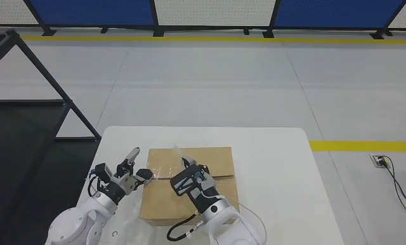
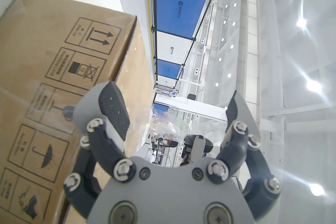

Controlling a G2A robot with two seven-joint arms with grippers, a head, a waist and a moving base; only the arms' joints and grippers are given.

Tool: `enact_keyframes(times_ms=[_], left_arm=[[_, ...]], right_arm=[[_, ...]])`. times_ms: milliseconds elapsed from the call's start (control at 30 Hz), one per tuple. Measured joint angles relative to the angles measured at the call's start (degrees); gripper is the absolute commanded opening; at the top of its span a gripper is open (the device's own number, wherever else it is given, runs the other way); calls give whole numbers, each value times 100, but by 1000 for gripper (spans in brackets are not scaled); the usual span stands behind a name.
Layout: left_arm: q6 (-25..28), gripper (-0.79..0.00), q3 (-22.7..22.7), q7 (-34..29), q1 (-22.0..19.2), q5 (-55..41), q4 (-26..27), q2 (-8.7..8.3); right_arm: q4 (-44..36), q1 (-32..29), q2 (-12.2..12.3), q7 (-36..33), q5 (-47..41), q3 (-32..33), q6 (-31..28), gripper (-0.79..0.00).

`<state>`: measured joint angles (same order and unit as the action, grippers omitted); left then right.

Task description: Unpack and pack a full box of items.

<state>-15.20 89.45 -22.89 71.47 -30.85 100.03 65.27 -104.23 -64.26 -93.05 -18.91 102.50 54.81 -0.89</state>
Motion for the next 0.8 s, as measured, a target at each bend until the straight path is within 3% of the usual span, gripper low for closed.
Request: enact_keyframes(times_ms=[300,800], left_arm=[[-32,0,59,-66,-23,-22,-19,-14],[-55,0,37,-89,-90,-9,-131,-24]], right_arm=[[0,-7,1,8,5,2,-2,-785],[53,-66,-74,765,-408,-223,309,-785]])
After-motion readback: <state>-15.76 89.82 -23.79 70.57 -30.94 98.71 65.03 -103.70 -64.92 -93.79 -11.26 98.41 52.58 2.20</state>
